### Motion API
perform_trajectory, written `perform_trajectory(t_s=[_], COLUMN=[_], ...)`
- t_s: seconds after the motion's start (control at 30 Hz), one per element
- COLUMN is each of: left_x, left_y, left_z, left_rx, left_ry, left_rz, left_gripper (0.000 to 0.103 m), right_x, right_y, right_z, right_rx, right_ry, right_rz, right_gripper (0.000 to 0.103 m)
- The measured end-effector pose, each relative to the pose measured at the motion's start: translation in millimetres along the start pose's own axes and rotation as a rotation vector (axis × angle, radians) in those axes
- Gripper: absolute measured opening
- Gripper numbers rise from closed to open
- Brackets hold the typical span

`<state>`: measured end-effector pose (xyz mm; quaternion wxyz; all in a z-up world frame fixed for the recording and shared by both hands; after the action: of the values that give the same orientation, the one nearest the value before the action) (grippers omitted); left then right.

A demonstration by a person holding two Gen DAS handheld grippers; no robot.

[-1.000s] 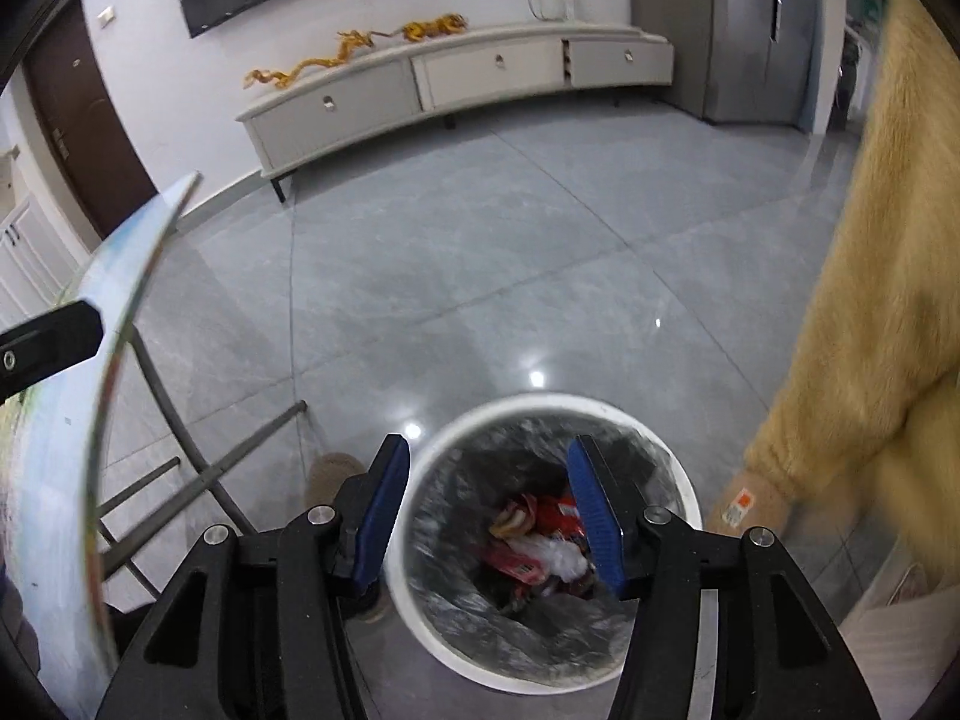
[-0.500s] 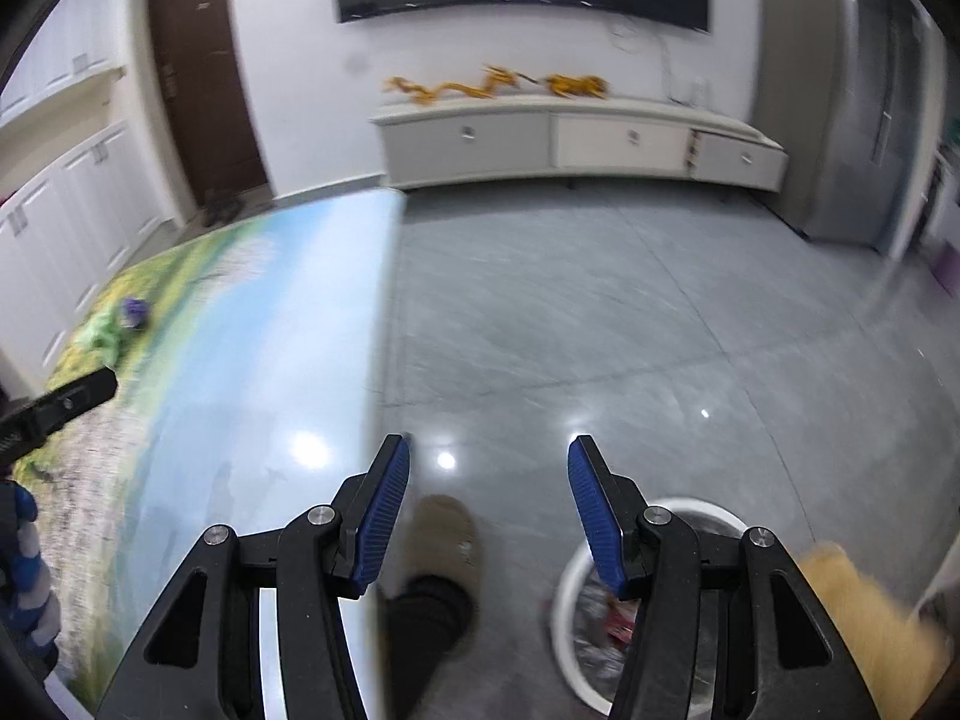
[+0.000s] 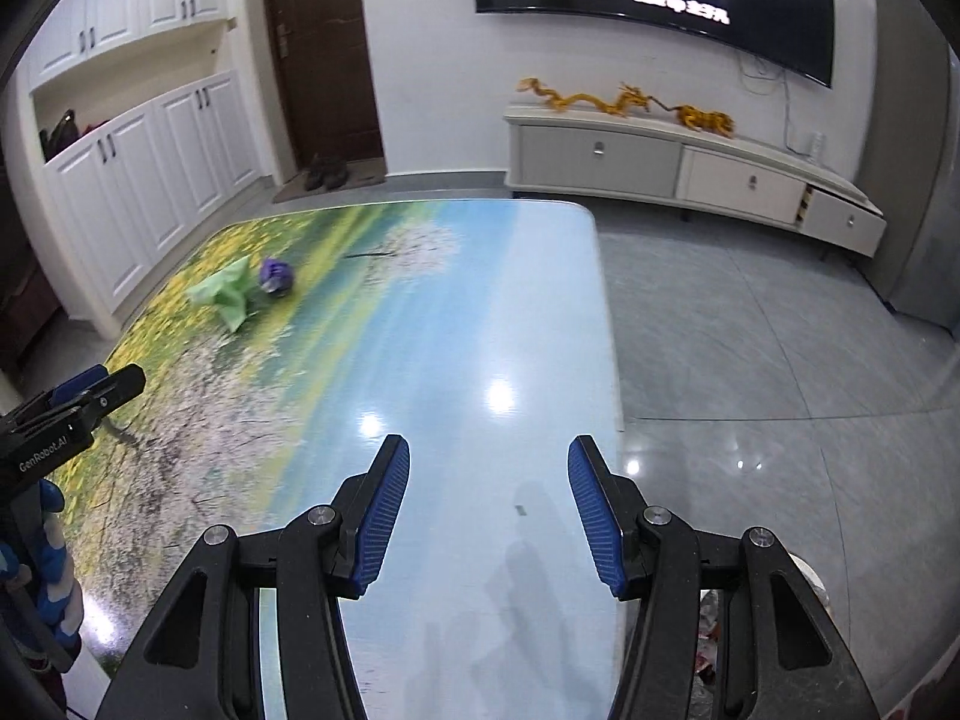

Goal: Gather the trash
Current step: 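Move both open tools back to the green paper and purple wrapper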

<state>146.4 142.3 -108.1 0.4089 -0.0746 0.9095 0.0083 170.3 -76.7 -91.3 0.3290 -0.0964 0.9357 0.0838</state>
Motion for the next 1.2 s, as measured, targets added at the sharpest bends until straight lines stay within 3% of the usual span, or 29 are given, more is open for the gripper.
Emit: perform_trajectory(t_s=[0.77,1.0,1.2], left_x=[6.4,19.1,-6.6], left_y=[17.6,30.2,41.3], left_z=[10.4,28.1,41.5], left_rx=[-0.037,-0.001,0.022], left_ry=[0.018,0.06,0.042], left_rz=[-0.019,-0.076,-0.113], left_gripper=[0.074,0.074,0.074], right_x=[-13.6,-23.1,-47.1], right_y=[34.7,50.5,72.9], right_z=[20.4,41.6,65.7], right_rx=[-0.082,-0.139,-0.207], right_ry=[0.022,0.036,0.031], right_rz=[-0.061,-0.086,-0.117], right_gripper=[0.054,0.054,0.054])
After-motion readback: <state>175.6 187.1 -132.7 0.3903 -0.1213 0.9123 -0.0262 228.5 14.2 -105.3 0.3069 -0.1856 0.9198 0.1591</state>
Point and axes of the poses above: each gripper's, at about its wrist camera, not at the fingertips, and z roughly the way its jaws point, y to its left, x to its underside, the point moved 10 cm from there along z, roughly the way its jaws point, and after that the axes turned 4 degrees about -x, right-handed, at the moved point
